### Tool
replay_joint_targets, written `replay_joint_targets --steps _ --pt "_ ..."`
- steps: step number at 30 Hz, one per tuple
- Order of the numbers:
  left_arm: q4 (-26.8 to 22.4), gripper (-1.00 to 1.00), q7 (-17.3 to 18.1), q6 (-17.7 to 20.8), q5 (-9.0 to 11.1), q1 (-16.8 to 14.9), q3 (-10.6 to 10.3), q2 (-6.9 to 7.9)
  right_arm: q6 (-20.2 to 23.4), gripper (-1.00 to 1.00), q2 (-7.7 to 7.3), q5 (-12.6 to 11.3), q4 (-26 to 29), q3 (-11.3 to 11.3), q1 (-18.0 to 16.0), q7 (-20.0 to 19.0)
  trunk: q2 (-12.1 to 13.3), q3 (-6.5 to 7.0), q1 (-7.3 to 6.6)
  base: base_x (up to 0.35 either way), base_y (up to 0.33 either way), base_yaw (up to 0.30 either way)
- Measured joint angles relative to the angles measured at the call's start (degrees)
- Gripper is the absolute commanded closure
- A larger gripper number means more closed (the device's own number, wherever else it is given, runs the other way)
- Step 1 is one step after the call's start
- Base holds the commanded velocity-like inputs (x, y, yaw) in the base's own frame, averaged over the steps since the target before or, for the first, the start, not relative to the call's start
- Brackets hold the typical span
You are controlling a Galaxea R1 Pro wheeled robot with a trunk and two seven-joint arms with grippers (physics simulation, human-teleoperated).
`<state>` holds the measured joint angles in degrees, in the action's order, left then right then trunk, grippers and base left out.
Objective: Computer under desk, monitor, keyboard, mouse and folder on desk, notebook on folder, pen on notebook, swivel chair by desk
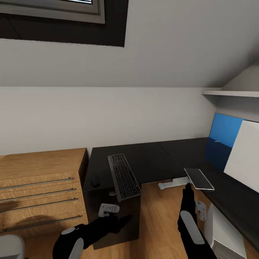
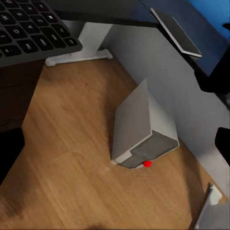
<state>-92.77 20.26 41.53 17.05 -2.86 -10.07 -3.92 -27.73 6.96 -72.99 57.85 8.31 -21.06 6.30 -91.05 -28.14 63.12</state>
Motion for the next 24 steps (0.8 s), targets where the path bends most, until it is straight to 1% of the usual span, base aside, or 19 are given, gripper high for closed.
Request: replay_joint_targets --steps 3,5,10,12,14,18,21,24 --pt "0.0 -1.0 0.3 0.0 0.5 0.0 0.0 0.43 0.0 -1.0 -0.15 0.0 0.0 0.6 0.0 0.0 0.0 0.0 0.0 0.008 -0.003 0.0" --pt "0.0 -1.0 0.4 0.0 0.8 0.0 0.0 0.69 0.0 -1.0 -0.24 0.0 0.0 1.9 0.0 0.0 0.0 0.0 -0.01 0.103 -0.056 0.0" --pt "0.0 -1.0 0.5 0.0 1.0 0.0 -0.4 0.84 0.1 -1.0 -0.32 0.0 -0.2 3.8 -0.1 0.0 0.0 0.0 -0.02 0.199 -0.14 0.0" --pt "0.0 -1.0 0.5 0.0 1.0 0.0 -0.4 0.85 0.1 -1.0 -0.41 0.0 -0.2 4.0 -0.2 0.0 0.0 0.0 -0.02 0.186 -0.161 0.0" --pt "0.0 -1.0 0.5 0.0 1.0 0.0 -0.5 0.86 0.1 -1.0 -0.81 0.0 -0.3 4.1 -0.2 0.0 0.0 0.0 -0.02 0.119 -0.107 0.0" --pt "0.0 -1.0 0.5 0.0 1.0 0.0 -0.7 0.81 0.1 -1.0 -2.51 -0.1 -3.3 4.2 -0.5 0.0 0.0 0.0 0.0 0.028 -0.025 0.0" --pt "0.0 -1.0 0.5 0.0 1.0 0.0 -1.4 0.84 0.1 -1.0 -3.07 -0.2 -5.3 4.2 -0.6 0.0 0.0 0.0 0.0 0.006 -0.006 0.0" --pt "0.0 -1.0 0.5 0.0 1.0 0.0 -1.5 0.86 0.2 -1.0 -3.23 -0.2 -5.8 4.2 -0.7 0.0 0.0 0.0 0.0 0.002 -0.002 0.0"
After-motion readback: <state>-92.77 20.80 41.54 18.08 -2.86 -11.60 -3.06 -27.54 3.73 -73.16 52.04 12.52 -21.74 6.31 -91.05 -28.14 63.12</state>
